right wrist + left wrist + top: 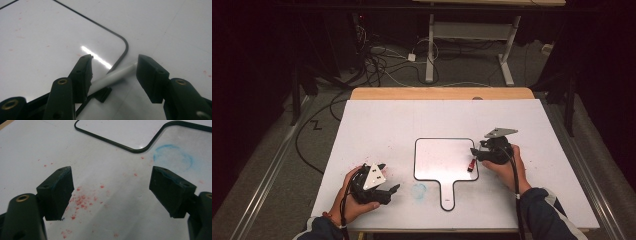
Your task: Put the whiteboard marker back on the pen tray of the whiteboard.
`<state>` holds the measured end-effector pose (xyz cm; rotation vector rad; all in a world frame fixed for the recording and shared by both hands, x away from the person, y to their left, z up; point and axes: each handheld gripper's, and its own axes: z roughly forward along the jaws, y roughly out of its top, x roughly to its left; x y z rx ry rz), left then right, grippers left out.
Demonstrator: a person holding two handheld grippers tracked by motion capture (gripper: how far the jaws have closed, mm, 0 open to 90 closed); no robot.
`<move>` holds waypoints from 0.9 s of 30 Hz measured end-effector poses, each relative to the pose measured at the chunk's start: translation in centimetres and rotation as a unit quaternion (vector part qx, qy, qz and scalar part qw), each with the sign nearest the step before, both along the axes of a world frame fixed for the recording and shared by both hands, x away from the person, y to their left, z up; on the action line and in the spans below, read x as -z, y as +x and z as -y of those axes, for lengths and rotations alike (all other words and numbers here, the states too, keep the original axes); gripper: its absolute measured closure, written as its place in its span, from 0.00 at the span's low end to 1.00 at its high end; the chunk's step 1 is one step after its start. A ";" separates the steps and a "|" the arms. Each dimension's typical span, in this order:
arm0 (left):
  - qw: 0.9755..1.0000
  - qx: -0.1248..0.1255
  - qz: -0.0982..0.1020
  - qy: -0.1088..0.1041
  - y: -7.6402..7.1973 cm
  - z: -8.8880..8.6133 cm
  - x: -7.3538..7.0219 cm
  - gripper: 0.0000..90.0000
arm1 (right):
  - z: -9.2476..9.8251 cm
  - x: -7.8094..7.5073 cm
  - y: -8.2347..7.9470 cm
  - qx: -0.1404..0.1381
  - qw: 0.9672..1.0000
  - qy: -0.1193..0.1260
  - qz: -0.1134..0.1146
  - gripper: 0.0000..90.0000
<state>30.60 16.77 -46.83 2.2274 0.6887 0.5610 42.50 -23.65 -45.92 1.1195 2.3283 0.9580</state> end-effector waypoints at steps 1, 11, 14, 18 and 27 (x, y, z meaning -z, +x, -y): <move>1.000 0.000 0.000 0.000 0.0 0.0 0.0 0.21 | 0.0 0.1 -0.1 -0.009 1.000 -0.005 -0.001 0.52; 1.000 0.004 -0.003 0.003 0.0 0.2 0.1 0.21 | 0.5 0.5 -0.9 -0.036 0.999 -0.016 -0.009 0.50; 1.000 0.003 -0.003 0.002 0.0 0.2 0.0 0.21 | 0.6 0.5 -1.0 -0.032 0.999 -0.018 -0.010 0.49; 1.000 0.004 -0.003 0.003 0.0 0.2 0.0 0.21 | 0.7 0.4 -1.0 -0.032 0.999 -0.013 -0.002 0.49; 1.000 0.004 -0.004 0.003 0.0 0.2 0.1 0.21 | 1.1 0.0 -1.0 -0.013 1.000 -0.010 0.013 0.53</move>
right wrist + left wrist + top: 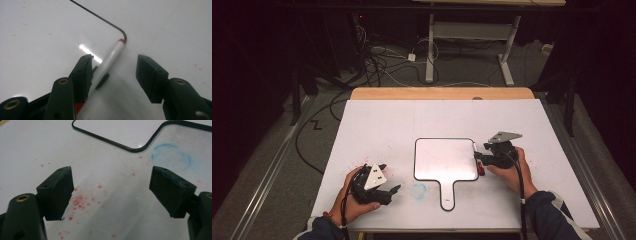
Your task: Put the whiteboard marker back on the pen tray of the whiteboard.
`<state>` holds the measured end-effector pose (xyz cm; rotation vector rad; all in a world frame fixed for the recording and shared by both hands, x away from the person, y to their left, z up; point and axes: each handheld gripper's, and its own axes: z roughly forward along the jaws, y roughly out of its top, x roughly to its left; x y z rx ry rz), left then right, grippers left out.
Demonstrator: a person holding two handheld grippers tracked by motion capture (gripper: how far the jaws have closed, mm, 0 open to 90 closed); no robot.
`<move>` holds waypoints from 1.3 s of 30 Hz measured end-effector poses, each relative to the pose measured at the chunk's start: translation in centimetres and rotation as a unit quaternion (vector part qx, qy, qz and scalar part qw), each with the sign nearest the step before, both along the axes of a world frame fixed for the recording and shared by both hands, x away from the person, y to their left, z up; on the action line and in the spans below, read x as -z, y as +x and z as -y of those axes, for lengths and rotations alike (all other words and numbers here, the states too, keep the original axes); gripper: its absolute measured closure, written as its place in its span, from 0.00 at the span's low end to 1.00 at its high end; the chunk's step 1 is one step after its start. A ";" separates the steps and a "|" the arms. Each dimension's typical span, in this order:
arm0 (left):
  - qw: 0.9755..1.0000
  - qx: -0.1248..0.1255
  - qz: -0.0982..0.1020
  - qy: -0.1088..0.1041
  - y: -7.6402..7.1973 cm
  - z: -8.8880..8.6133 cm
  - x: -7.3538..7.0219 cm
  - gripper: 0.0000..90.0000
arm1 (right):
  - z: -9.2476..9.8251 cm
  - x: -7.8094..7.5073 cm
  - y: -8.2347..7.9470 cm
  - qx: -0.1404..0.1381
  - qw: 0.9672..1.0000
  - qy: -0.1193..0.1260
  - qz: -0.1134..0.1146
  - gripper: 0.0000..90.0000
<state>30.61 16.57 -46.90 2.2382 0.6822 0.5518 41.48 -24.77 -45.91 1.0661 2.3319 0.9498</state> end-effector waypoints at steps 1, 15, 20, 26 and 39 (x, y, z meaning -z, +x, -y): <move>1.000 0.000 0.000 0.000 0.0 0.0 0.0 0.21 | 0.1 0.0 0.0 -0.001 1.000 0.002 -0.002 0.53; 1.000 -0.004 0.005 0.007 0.0 0.0 0.0 0.21 | 0.5 -2.7 -1.7 -0.021 0.997 0.028 0.074 0.45; 1.000 -0.010 0.007 0.009 0.0 -0.1 0.0 0.21 | 0.9 -3.8 -2.9 -0.032 0.993 0.033 0.111 0.41; 1.000 -0.019 0.012 0.008 0.0 -0.2 -0.1 0.21 | 1.4 -4.7 -4.7 -0.042 0.987 0.041 0.147 0.35; 0.999 -0.035 0.026 0.014 0.1 -0.1 -0.2 0.20 | 4.2 -4.0 -9.7 -0.051 0.980 0.056 0.186 0.28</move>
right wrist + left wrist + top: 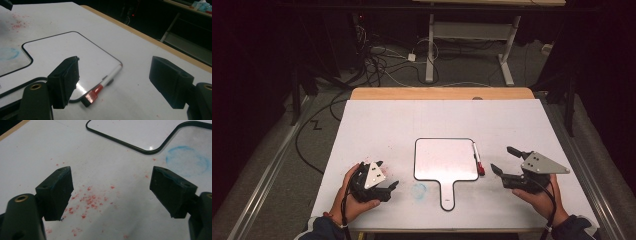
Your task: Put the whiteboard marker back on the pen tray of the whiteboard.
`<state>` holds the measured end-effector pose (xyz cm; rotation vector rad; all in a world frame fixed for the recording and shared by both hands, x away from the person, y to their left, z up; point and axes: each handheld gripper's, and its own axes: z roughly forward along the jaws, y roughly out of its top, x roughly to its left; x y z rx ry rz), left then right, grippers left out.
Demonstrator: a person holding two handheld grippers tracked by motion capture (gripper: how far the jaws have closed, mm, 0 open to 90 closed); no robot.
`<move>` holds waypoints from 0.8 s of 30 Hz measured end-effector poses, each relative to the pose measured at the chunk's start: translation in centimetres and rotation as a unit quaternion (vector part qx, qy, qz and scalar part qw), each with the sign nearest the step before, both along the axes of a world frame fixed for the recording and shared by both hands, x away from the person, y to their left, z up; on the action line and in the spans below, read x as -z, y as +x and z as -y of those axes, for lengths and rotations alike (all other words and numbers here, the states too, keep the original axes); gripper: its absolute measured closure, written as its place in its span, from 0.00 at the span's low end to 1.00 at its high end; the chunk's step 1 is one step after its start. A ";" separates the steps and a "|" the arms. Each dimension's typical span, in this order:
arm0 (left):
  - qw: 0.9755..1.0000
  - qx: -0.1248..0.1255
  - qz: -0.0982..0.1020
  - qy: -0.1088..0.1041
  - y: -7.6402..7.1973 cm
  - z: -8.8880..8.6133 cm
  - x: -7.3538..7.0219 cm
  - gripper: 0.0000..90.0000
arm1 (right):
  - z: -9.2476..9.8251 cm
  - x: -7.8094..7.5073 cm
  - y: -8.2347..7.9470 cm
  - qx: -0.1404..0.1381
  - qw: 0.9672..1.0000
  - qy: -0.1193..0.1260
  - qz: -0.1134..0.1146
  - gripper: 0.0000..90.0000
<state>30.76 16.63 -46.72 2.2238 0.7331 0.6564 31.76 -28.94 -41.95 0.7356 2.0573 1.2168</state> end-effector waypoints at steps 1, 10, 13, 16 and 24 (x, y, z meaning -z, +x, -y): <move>1.000 -0.002 0.000 0.002 0.0 0.0 0.1 0.20 | 0.2 0.2 -0.3 0.002 1.000 -0.001 0.004 0.28; 1.000 0.000 0.002 0.001 -0.4 0.1 0.1 0.20 | 1.0 1.9 -2.1 0.010 1.000 -0.018 -0.008 0.29; 1.000 0.002 0.001 0.002 -0.5 0.1 0.1 0.20 | 0.9 1.9 -2.3 0.015 1.000 -0.020 -0.004 0.29; 1.000 0.005 0.002 0.003 -0.6 0.2 0.1 0.20 | 0.7 1.8 -2.4 0.015 1.000 -0.022 -0.003 0.29; 1.000 0.003 -0.003 0.003 -0.5 0.1 0.2 0.20 | 0.3 2.3 -1.9 0.011 0.999 -0.033 -0.012 0.29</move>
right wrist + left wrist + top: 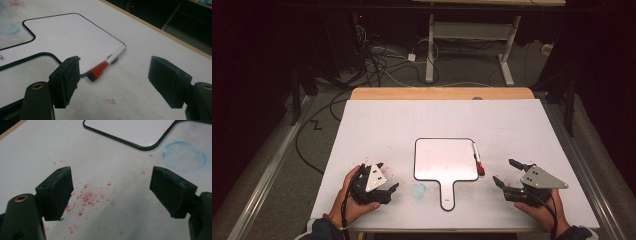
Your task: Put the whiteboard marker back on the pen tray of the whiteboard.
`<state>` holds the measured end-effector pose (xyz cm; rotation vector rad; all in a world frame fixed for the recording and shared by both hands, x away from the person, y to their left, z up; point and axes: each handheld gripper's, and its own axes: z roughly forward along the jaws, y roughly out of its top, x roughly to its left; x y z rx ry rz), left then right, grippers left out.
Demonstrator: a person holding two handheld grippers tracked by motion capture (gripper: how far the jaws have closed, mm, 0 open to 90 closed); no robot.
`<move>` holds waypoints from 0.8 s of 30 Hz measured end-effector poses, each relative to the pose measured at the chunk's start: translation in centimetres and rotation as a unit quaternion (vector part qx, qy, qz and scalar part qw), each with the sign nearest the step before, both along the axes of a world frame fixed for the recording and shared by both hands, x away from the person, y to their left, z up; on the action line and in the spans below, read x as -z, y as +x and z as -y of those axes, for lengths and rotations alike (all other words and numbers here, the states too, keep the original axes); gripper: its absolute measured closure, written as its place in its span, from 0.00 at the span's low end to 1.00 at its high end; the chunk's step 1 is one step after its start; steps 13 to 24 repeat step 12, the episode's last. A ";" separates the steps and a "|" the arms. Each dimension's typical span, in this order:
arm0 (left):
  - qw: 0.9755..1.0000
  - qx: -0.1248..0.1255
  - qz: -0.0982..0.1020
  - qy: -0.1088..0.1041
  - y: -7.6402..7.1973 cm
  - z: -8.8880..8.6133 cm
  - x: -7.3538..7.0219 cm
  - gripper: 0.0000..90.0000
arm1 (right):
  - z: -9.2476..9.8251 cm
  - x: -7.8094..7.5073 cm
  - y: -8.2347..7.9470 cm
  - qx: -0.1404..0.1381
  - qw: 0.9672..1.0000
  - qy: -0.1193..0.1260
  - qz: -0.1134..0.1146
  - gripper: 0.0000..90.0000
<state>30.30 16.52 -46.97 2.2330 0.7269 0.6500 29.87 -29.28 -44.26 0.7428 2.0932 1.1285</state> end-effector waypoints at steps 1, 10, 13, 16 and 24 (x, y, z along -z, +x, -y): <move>1.000 0.000 -0.001 -0.001 0.0 0.0 0.0 0.20 | 0.0 0.0 0.0 -0.001 1.000 -0.001 -0.002 0.29; 1.000 -0.006 -0.002 0.007 0.7 0.2 0.1 0.20 | 0.2 -0.1 -0.2 0.001 1.000 -0.003 0.006 0.29; 1.000 -0.008 -0.004 0.006 0.8 0.3 0.1 0.20 | 0.3 -0.2 -0.1 0.003 1.000 -0.002 0.006 0.29; 1.000 -0.008 -0.004 0.006 0.8 0.3 0.1 0.20 | 0.3 -0.2 -0.1 0.003 1.000 -0.002 0.006 0.29; 1.000 -0.008 -0.004 0.006 0.8 0.3 0.1 0.20 | 0.3 -0.2 -0.1 0.003 1.000 -0.002 0.006 0.29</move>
